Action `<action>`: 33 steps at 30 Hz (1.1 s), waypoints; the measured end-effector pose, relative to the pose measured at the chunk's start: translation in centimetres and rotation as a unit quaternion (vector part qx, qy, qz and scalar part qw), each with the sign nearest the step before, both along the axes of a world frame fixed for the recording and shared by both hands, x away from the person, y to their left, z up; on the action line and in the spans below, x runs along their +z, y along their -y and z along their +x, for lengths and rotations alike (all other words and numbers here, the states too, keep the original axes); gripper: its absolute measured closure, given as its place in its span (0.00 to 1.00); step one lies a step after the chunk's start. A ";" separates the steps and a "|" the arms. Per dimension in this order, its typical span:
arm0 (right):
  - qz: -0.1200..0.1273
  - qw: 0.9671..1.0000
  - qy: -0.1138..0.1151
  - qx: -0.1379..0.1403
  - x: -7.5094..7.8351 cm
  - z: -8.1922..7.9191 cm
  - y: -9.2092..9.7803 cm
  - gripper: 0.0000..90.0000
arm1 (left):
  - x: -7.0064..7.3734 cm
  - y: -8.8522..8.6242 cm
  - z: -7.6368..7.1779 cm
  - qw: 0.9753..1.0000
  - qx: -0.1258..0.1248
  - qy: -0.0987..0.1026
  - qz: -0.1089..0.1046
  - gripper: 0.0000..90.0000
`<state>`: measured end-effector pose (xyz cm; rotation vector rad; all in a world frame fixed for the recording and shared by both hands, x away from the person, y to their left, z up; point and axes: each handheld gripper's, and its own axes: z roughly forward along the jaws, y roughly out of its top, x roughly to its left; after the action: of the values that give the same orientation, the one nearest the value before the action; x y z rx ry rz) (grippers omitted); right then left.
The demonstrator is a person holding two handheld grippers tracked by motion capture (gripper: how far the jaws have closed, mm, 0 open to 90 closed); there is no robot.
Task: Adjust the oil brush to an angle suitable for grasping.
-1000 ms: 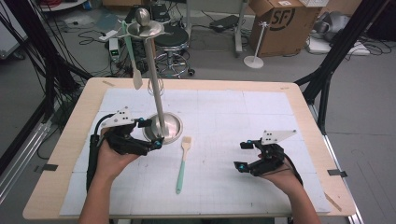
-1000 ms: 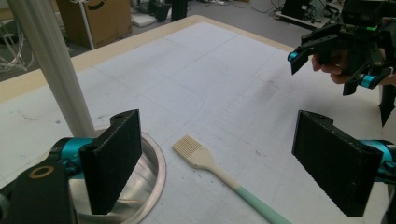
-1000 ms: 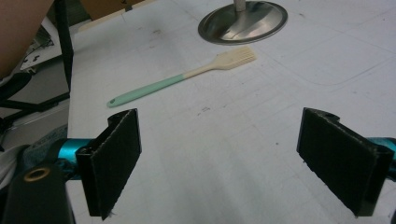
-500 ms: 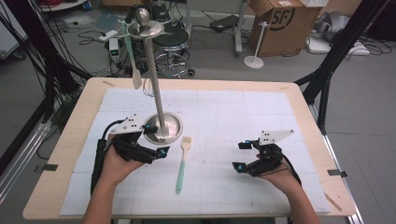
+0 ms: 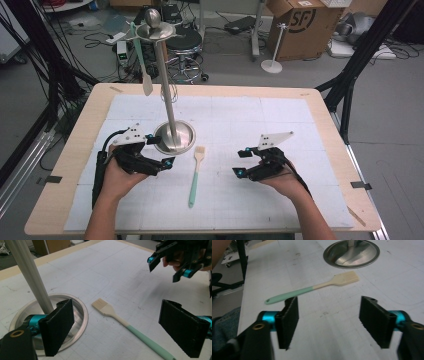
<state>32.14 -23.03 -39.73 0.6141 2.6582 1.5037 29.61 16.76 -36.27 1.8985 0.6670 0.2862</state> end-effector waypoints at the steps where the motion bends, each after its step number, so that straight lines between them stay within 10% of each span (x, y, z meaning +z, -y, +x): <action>1: -0.003 1.000 0.002 0.003 0.0 0.2 -0.5 0.42 | 0.0 0.0 0.0 1.000 0.000 0.001 -0.002 0.15; 19: -0.063 0.996 -0.003 0.071 -1.0 2.5 -9.7 0.89 | 0.2 -0.1 -0.1 1.000 -0.005 0.002 -0.008 0.15; 33: -0.139 0.986 -0.011 0.087 -4.2 2.2 -15.0 1.00 | 0.0 0.4 0.0 1.000 -0.008 0.000 -0.001 0.15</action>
<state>34.31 -8.03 -43.94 0.3923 2.9289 1.1292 29.56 16.40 -36.22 1.9013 0.6508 0.2748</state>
